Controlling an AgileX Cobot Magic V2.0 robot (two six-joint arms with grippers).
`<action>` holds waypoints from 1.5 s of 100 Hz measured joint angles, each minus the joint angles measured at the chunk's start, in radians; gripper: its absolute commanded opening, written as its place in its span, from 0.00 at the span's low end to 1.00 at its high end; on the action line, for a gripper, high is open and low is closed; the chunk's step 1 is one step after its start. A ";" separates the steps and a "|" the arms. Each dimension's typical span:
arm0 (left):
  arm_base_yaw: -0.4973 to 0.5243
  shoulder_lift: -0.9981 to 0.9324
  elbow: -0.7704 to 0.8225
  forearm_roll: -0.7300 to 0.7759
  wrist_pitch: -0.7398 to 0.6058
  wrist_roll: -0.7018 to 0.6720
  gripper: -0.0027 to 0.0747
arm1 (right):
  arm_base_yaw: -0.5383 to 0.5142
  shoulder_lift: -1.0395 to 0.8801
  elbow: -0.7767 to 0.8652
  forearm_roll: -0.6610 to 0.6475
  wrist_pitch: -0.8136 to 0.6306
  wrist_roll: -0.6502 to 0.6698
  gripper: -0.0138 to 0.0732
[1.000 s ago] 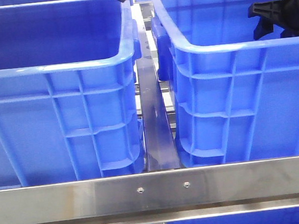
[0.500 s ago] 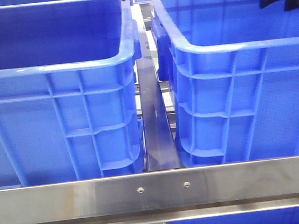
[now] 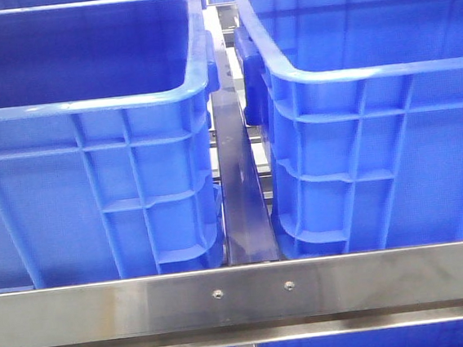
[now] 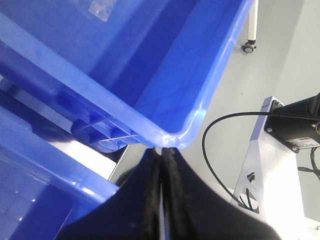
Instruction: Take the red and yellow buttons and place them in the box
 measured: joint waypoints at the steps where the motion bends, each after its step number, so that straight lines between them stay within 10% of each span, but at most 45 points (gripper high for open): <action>1: 0.000 -0.002 0.000 0.000 0.000 0.000 0.01 | 0.000 -0.004 0.003 0.000 0.003 0.000 0.08; 62: 0.000 -0.185 0.201 0.201 -0.113 -0.214 0.01 | 0.000 -0.272 0.186 -0.019 0.083 0.000 0.08; 112: 0.000 -0.608 0.612 0.740 -0.373 -0.654 0.01 | 0.000 -0.431 0.334 -0.047 0.141 0.000 0.08; 150: 0.000 -1.008 0.914 0.777 -0.551 -0.680 0.01 | 0.000 -0.585 0.483 -0.068 0.185 -0.002 0.08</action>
